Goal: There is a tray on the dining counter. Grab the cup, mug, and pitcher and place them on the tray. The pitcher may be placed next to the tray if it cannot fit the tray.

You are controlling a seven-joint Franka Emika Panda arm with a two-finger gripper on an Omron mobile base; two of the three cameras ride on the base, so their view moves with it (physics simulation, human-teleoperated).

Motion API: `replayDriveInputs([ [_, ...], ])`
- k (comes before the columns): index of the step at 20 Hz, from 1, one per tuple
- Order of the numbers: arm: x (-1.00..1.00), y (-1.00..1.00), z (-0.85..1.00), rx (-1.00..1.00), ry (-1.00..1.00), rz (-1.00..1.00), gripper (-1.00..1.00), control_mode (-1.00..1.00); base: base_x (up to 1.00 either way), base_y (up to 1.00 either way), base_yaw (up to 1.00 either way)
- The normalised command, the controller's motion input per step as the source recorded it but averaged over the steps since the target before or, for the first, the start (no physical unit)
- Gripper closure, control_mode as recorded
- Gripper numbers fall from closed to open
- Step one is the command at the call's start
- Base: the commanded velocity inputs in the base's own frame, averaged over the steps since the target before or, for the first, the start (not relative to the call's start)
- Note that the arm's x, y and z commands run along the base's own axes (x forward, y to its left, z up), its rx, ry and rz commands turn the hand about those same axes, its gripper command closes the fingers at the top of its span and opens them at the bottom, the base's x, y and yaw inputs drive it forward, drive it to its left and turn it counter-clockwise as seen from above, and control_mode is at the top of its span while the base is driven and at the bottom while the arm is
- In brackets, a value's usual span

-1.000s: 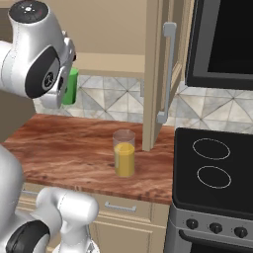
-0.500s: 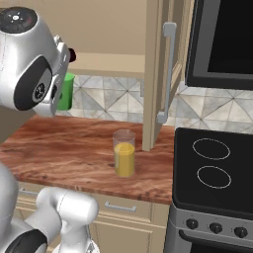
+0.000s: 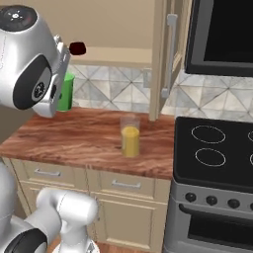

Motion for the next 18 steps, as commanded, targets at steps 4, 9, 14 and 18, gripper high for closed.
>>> replayDriveInputs([
  [4, 0.00, 0.00, 0.00, 0.00, 0.00, 0.00, 1.00, 1.00, -1.00, 0.00, -0.15],
  [9, 0.00, 0.00, 0.00, 0.00, 0.00, 0.00, 1.00, 1.00, -0.65, 0.07, -0.39],
  [14, 0.00, 0.00, 0.00, 0.00, 0.00, 0.00, 1.00, 1.00, -0.34, 0.18, -0.51],
  [18, 0.00, 0.00, 0.00, 0.00, 0.00, 0.00, 1.00, 1.00, -0.55, 0.01, -0.65],
])
